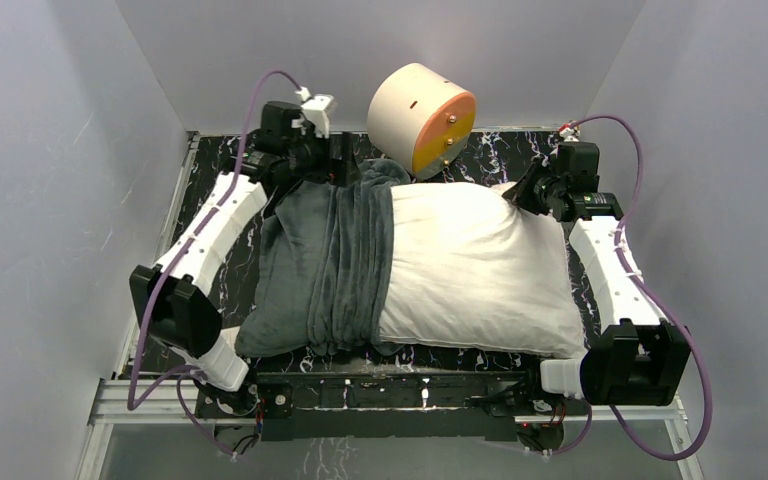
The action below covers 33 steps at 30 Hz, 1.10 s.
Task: Remove the pillowcase from the pillow
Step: Remove the pillow from the pillowcase.
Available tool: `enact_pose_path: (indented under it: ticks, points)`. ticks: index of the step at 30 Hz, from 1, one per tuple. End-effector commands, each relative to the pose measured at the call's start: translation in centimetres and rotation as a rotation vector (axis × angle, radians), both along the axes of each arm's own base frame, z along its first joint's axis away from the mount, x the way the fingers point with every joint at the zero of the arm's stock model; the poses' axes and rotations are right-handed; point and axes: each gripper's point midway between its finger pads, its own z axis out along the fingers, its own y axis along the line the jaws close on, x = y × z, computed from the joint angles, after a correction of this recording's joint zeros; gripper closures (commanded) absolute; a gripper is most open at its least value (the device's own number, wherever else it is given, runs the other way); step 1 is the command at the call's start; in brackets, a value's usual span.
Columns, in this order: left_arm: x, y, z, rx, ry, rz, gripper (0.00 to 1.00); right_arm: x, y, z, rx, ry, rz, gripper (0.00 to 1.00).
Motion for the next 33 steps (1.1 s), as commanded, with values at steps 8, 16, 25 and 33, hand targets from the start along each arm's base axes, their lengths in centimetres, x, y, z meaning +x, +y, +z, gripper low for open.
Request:
enact_pose_path:
  ticks: [8, 16, 25, 33]
  points:
    - [1.3, -1.4, -7.1, 0.315, 0.087, 0.159, 0.35, -0.2, 1.3, 1.5, 0.024, -0.061, 0.064, 1.00]
    - [2.1, 8.1, -5.6, 0.340, 0.036, 0.434, 0.65, -0.1, -1.7, 1.2, -0.064, -0.054, -0.095, 1.00]
    - [-0.9, 0.7, -0.4, 0.018, -0.005, 0.077, 0.07, 1.0, 2.2, 3.8, 0.045, -0.036, 0.122, 0.86]
    - [-3.9, 10.5, -0.4, 0.243, -0.087, 0.487, 0.02, -1.2, 4.9, 9.8, 0.049, -0.199, 0.249, 0.45]
